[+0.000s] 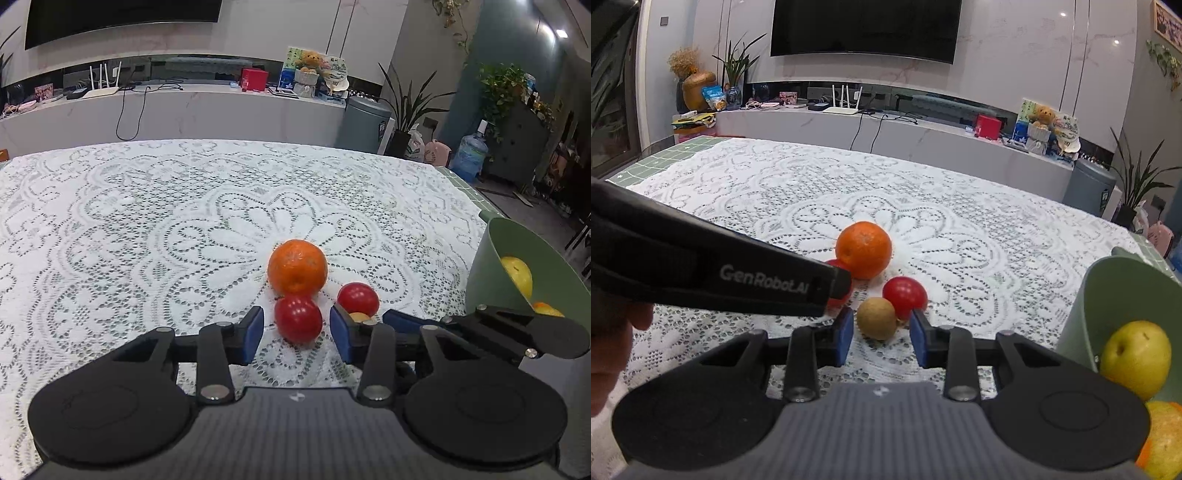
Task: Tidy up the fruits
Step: 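Grasp a red plum with the left tool while the right tool grasps another kiwi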
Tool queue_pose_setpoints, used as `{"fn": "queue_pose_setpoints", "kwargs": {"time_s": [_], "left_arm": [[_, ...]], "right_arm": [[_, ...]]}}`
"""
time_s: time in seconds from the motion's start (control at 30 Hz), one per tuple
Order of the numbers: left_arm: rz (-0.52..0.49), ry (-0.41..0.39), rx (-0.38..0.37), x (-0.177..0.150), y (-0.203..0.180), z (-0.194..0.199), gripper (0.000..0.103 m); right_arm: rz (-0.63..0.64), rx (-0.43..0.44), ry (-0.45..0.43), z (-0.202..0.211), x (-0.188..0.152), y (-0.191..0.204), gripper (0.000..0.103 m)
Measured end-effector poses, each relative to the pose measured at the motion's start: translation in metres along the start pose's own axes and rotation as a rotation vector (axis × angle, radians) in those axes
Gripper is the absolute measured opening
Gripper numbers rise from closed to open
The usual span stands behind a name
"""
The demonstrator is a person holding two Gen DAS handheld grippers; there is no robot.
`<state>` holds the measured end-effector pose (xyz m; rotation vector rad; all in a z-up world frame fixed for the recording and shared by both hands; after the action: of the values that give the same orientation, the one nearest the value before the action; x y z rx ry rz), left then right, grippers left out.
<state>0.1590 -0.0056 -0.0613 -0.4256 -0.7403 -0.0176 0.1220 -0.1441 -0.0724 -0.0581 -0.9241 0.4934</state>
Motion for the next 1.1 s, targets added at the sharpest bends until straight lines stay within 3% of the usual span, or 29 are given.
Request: {"fn": "queue_pose_setpoints", "kwargs": {"time_s": [0.23, 0.57, 1.1], "left_arm": [[0.003, 0.013, -0.004, 0.001, 0.0, -0.008, 0.046], [0.005, 0.027, -0.013, -0.001, 0.002, -0.012, 0.035], [0.005, -0.01, -0.006, 0.003, -0.002, 0.017, 0.034]], "right_arm": [[-0.02, 0.012, 0.008, -0.007, 0.0, -0.001, 0.029], [-0.04, 0.029, 0.012, -0.009, -0.003, -0.005, 0.025], [-0.029, 0.019, -0.009, 0.012, 0.002, -0.002, 0.025]]}}
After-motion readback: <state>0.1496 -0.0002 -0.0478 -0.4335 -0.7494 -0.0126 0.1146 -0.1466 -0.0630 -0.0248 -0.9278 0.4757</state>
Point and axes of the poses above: each gripper's, at about its wrist camera, not at the fingertips, and z roughly against the way its jaws point, y to its left, x to its top, the point moved 1 cm from there along -z, roughly the way its jaws point, and after that the axes turned 14 degrees about z, right-handed, at the moved point
